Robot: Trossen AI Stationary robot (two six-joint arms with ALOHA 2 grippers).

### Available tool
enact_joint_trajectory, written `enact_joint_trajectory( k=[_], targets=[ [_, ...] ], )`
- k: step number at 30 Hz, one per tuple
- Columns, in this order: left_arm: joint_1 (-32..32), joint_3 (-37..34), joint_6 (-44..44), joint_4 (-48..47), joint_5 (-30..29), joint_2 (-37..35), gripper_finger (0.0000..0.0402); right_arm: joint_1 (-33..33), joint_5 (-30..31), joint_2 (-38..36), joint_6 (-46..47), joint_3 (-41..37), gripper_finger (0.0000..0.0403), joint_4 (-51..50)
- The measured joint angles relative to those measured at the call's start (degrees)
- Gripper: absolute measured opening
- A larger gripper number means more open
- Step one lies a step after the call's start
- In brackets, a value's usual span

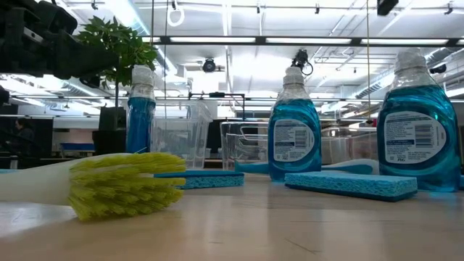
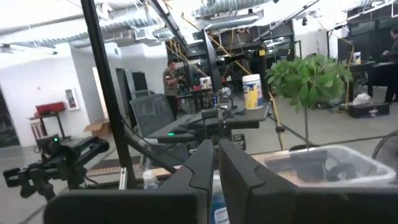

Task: Pick & Place Kitchen Sink Supplies
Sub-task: Put the blue detergent into the right transparent bin

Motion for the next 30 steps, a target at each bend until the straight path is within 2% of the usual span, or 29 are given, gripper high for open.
enact_joint_trajectory(
  k=[10,16,20,26,30],
  targets=[
    [0.0,0.0,0.0,0.0,0.0,0.0,0.0044,0.0,-0.1,5.4,-3.2,14.6,0.0032,-9.3],
    [0.0,0.0,0.0,0.0,0.0,0.0,0.0044,0.0,-0.1,7.7,-5.3,21.2,0.0032,-11.3],
    [0.0,0.0,0.0,0.0,0.0,0.0,0.0044,0.0,0.7,8.6,-8.7,23.9,0.0032,-12.0],
    [0.0,0.0,0.0,0.0,0.0,0.0,0.0044,-0.1,5.6,9.3,-11.4,26.6,0.0032,-16.5],
    [0.0,0.0,0.0,0.0,0.0,0.0,0.0044,-0.9,5.6,9.4,-11.4,26.6,0.0032,-19.0]
  ],
)
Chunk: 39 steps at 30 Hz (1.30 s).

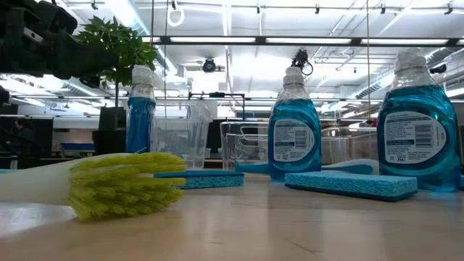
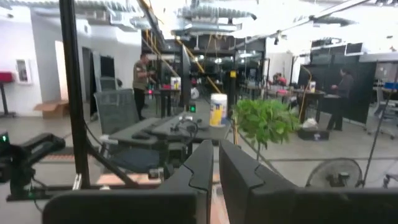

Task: Pick & Place Kitchen Sink Supplies
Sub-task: Put the blue detergent into the right transparent bin

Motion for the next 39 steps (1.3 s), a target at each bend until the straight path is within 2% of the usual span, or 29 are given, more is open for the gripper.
enact_joint_trajectory(
  k=[10,16,27,32,39],
  targets=[
    [0.0,0.0,0.0,0.0,0.0,0.0,0.0044,-0.6,-0.4,-0.1,2.0,0.0,0.0032,-5.4],
    [0.0,0.0,0.0,0.0,0.0,0.0,0.0044,-0.6,-0.5,-0.1,6.5,-0.1,0.0032,-10.1],
    [0.0,0.0,0.0,0.0,0.0,0.0,0.0044,-0.6,-14.9,-0.1,9.3,-0.1,0.0032,-23.7],
    [0.0,0.0,0.0,0.0,0.0,0.0,0.0044,-0.6,-18.1,-0.1,9.3,-0.1,0.0032,-29.3],
    [0.0,0.0,0.0,0.0,0.0,0.0,0.0044,-0.6,-18.4,-0.1,10.2,-1.0,0.0032,-31.4]
  ],
)
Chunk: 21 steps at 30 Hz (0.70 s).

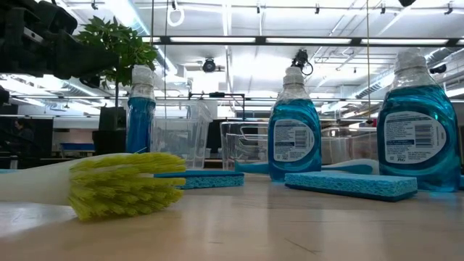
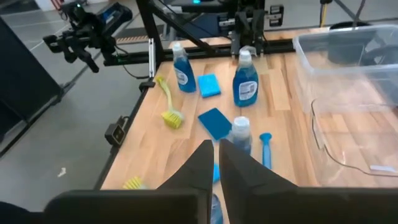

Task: Pick & Place Kitchen Sink Supplies
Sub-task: Put the blue detergent into the right transparent bin

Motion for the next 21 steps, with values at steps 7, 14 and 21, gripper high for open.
enact_joint_trajectory(
  k=[7,14,21],
  targets=[
    [0.0,0.0,0.0,0.0,0.0,0.0,0.0044,0.0,0.0,3.3,0.1,-0.1,0.0032,0.0],
    [0.0,0.0,0.0,0.0,0.0,0.0,0.0044,0.0,-1.4,8.0,0.5,0.7,0.0032,-1.1],
    [0.0,0.0,0.0,0.0,0.0,0.0,0.0044,0.0,-3.0,12.9,-3.8,7.1,0.0032,-6.8]
  ],
)
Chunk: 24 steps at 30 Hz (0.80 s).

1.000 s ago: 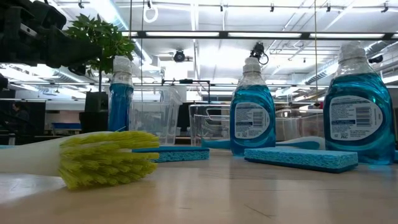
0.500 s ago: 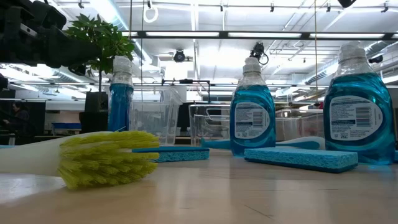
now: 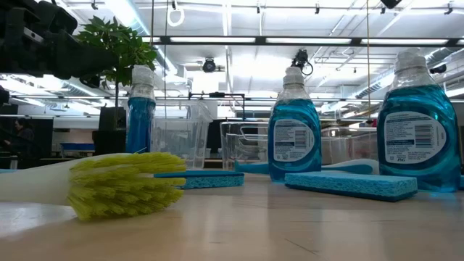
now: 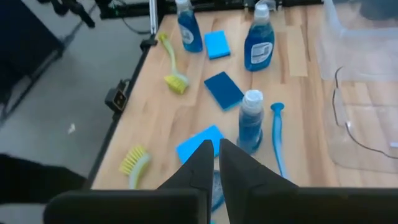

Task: Pick & Place Kitchen Sink Supplies
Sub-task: Put the blue detergent into the right transparent bin

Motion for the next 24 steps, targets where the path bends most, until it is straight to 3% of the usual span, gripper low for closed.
enact_joint_trajectory(
  k=[8,17,24],
  targets=[
    [0.0,0.0,0.0,0.0,0.0,0.0,0.0044,0.0,0.1,6.0,-11.5,7.0,0.0032,-6.9],
    [0.0,0.0,0.0,0.0,0.0,0.0,0.0044,1.7,0.5,10.3,-29.7,8.9,0.0032,-8.7],
    [0.0,0.0,0.0,0.0,0.0,0.0,0.0044,5.4,12.3,14.9,-33.7,9.2,0.0032,-10.9]
  ],
)
